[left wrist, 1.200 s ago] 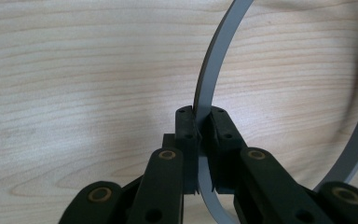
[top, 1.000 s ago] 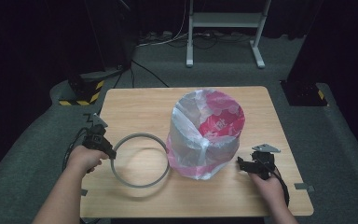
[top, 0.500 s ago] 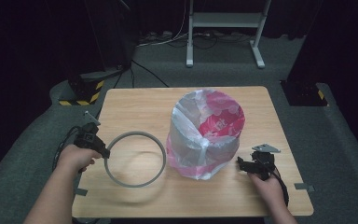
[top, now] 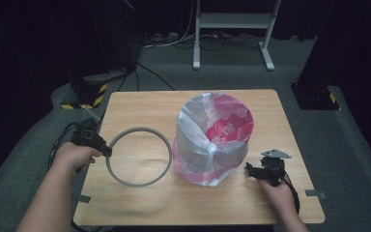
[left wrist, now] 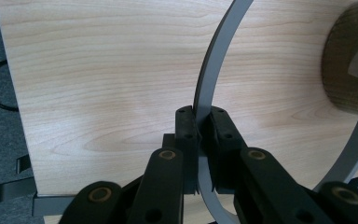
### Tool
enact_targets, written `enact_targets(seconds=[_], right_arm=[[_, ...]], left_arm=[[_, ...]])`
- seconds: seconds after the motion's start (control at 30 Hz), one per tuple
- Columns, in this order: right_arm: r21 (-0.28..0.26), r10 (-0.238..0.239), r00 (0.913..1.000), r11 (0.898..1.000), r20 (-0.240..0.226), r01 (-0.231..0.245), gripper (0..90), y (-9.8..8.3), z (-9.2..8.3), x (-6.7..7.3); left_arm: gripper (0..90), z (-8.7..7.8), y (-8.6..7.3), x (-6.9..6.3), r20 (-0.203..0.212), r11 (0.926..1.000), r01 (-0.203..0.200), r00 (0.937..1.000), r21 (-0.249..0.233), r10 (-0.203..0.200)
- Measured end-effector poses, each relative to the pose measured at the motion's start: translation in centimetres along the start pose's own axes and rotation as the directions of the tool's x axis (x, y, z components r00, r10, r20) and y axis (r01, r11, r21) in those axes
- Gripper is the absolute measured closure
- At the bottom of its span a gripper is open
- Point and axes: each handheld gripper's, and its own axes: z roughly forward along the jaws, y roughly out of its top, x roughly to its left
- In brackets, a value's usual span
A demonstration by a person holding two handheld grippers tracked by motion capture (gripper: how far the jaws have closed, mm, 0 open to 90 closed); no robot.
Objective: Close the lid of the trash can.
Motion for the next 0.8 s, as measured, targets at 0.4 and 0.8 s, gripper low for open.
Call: enact_targets(seconds=[0.4, 0.8], right_arm=[[-0.150, -0.042, 0.9983, 0.988, -0.041, 0.036, 16.9, 0.6, -2.2, 0.2], [-0.239, -0.066, 0.9943, 0.970, -0.084, 0.044, 18.6, 0.9, -4.0, 0.7]], left_arm=[[83.4, -0.5, 0.3, -1.6, 0.031, 0.9999, -0.009, 0.9995, 0.007, 0.009], [83.5, -2.4, 0.0, -2.3, 0.058, 1.0000, -0.008, 0.9983, -0.003, 0.008]])
